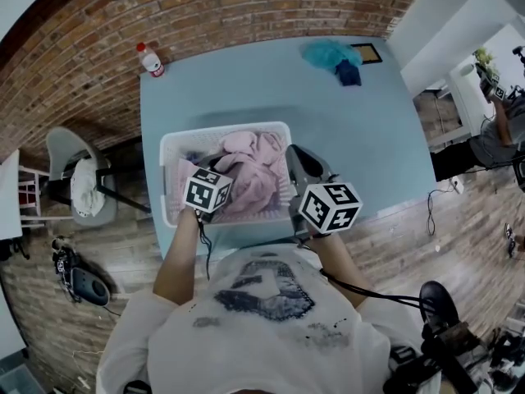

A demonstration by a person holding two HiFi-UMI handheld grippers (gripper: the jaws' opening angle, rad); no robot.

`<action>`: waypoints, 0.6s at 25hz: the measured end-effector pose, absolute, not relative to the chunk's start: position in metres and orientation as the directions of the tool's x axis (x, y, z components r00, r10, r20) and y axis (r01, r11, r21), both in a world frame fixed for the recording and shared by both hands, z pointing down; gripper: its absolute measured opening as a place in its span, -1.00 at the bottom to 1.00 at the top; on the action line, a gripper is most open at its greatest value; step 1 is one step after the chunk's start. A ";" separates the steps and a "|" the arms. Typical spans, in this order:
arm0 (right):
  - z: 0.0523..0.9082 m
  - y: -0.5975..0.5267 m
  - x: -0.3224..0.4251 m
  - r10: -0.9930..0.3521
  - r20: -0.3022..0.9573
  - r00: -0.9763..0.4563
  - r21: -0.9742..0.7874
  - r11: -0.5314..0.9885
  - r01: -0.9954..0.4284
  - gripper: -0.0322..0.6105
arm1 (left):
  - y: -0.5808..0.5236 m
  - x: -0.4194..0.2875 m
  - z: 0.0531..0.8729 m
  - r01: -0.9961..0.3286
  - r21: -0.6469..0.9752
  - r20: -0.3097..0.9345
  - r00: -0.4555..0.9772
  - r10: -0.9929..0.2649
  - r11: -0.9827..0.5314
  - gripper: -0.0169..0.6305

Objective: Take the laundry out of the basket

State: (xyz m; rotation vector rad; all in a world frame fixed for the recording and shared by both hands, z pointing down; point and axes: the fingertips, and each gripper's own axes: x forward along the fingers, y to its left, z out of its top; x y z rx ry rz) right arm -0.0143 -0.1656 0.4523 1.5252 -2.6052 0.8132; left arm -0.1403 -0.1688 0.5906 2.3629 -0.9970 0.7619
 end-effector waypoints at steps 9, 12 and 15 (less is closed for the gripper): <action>0.434 -0.135 -0.028 -0.843 0.239 -0.482 -0.402 0.366 -0.839 -0.91 | -0.155 -0.159 0.544 -0.755 0.204 0.554 0.614 -0.563 -0.623 -0.63; 0.427 -0.122 -0.032 -0.858 0.228 -0.461 -0.392 0.352 -0.850 -0.91 | -0.150 -0.167 0.527 -0.762 0.207 0.514 0.618 -0.595 -0.613 -0.64; 0.417 -0.109 -0.039 -0.872 0.219 -0.438 -0.380 0.337 -0.861 -0.91 | -0.147 -0.179 0.504 -0.773 0.210 0.471 0.616 -0.631 -0.599 -0.64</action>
